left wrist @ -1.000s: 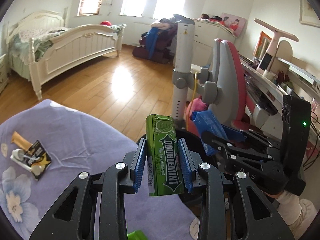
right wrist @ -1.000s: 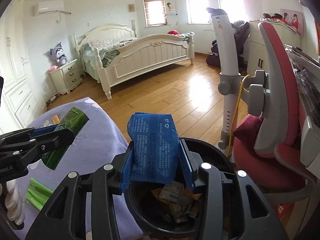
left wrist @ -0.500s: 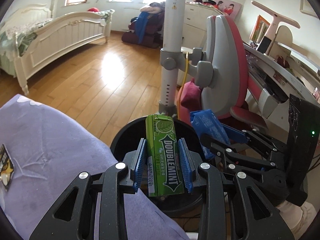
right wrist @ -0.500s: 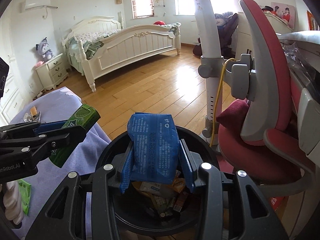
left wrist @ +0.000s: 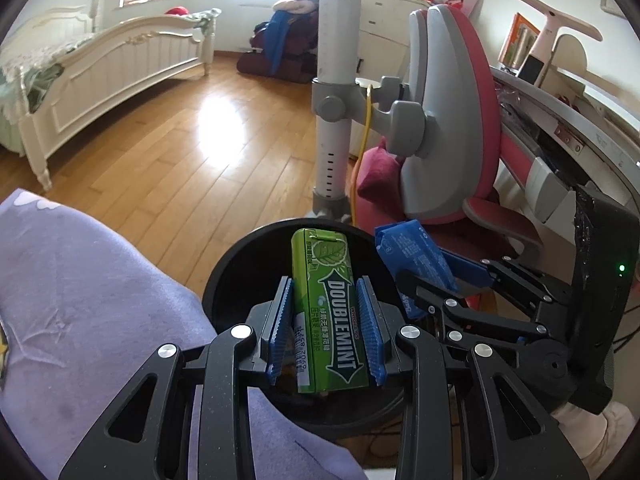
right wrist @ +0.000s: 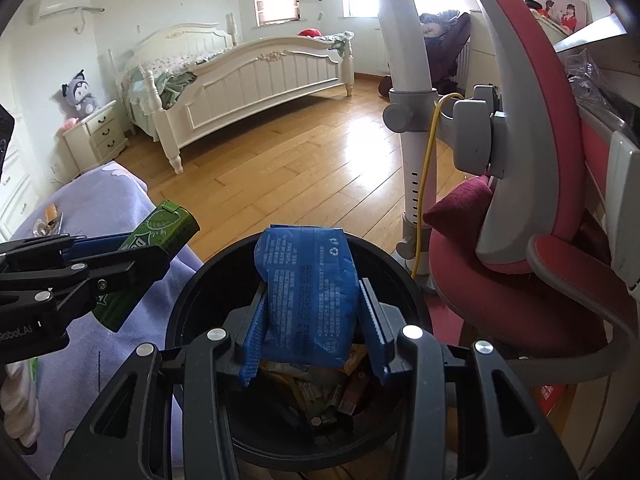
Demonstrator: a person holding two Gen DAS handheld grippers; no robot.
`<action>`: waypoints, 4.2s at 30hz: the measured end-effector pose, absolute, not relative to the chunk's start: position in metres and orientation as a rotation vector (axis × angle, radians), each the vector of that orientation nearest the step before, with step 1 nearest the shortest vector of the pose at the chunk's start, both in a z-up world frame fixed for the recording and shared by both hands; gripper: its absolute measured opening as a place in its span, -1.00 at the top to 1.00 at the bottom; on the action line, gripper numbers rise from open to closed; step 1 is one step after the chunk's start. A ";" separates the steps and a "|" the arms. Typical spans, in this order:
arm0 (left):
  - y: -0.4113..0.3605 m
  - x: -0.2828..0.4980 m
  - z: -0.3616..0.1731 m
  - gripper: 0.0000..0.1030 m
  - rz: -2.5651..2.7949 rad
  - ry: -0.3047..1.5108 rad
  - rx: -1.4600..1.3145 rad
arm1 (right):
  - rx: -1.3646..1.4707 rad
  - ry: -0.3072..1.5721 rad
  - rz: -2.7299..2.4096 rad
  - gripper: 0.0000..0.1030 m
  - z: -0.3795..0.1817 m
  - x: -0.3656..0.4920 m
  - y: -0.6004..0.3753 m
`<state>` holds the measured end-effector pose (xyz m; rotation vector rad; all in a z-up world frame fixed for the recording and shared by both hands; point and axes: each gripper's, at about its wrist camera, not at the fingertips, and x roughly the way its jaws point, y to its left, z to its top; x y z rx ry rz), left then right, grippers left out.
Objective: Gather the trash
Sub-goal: 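Carry the blue packet and green gum box to the bin and release both, then move both tools back over the table toward the green wrapper, then grasp the white spray nozzle with the right tool while the left tool grasps the green wrapper, then carry the spray nozzle and green wrapper over the bin and release both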
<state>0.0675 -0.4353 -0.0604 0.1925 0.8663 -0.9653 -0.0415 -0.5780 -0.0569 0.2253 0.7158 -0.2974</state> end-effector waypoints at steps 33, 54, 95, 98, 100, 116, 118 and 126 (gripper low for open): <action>-0.454 0.067 -0.070 0.34 -0.960 0.893 0.227 | 0.268 0.757 -0.314 0.12 -0.071 -0.040 -0.594; -0.371 0.045 -0.023 -0.78 -0.883 0.778 0.213 | 0.257 0.745 -0.248 -0.23 -0.054 -0.041 -0.568; -0.110 0.084 -0.072 0.31 -0.542 0.894 0.150 | -0.261 0.980 0.498 0.20 -0.033 0.204 -0.234; -0.109 0.076 -0.066 -0.57 -0.543 0.848 0.158 | -0.200 0.964 0.495 0.37 -0.024 0.198 -0.246; -0.119 0.069 -0.061 -0.63 -0.558 0.820 0.185 | -0.098 0.939 0.529 0.38 -0.013 0.188 -0.261; -0.132 0.094 -0.063 0.74 -0.542 0.851 0.114 | 0.182 0.744 0.380 0.38 0.019 0.043 -0.366; -0.140 0.091 -0.060 0.74 -0.534 0.837 0.133 | 0.210 0.735 0.337 0.38 0.015 0.031 -0.382; -0.189 0.063 -0.020 0.74 -0.618 0.775 0.111 | 0.245 0.678 0.162 0.38 0.012 -0.008 -0.441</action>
